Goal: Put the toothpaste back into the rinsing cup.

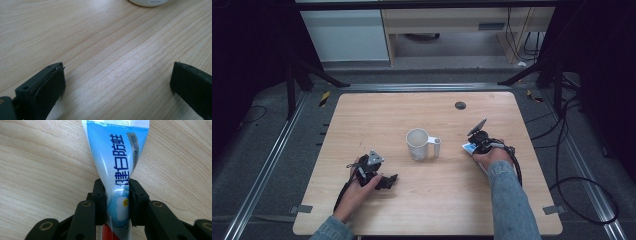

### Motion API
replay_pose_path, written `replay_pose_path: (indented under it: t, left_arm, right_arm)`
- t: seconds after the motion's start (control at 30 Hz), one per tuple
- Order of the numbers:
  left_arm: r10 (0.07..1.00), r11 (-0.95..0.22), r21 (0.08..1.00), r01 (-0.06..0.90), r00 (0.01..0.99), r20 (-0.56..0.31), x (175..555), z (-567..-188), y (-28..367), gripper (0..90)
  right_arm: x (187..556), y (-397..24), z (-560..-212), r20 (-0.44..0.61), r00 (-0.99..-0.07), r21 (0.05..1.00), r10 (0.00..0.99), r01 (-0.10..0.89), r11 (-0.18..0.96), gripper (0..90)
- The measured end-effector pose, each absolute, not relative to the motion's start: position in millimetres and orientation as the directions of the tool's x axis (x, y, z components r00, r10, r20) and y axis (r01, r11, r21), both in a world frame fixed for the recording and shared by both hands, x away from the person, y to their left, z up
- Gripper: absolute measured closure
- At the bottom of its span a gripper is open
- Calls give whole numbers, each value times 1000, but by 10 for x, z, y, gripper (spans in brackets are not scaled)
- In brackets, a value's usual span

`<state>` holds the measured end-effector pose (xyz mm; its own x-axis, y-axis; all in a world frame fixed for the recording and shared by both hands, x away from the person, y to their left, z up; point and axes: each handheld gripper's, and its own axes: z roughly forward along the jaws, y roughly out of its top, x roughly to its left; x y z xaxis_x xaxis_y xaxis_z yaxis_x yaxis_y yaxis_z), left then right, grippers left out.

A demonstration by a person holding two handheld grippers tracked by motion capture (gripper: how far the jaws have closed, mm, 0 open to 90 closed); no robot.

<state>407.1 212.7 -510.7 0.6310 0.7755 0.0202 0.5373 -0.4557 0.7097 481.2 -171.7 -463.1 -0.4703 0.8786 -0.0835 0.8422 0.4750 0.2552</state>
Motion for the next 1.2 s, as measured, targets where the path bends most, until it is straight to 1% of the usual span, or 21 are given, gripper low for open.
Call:
replay_pose_path:
  t: [0.37, 0.67, 1.2]
  left_arm:
    - [776, -456, 710, 537, 631, 20, 4071, -5107, 2127, 0]
    - [776, -456, 710, 537, 631, 20, 4071, -5107, 2127, 0]
    - [775, -456, 710, 537, 631, 20, 4071, -5107, 2127, 0]
  right_arm:
    - [4799, -1738, -4607, -74, -456, 247, 887, 853, 459, 722]
    - [4756, -1727, -4575, -66, -475, 238, 878, 847, 476, 728]
    - [4701, -1767, -4449, -53, -469, 242, 882, 850, 467, 733]
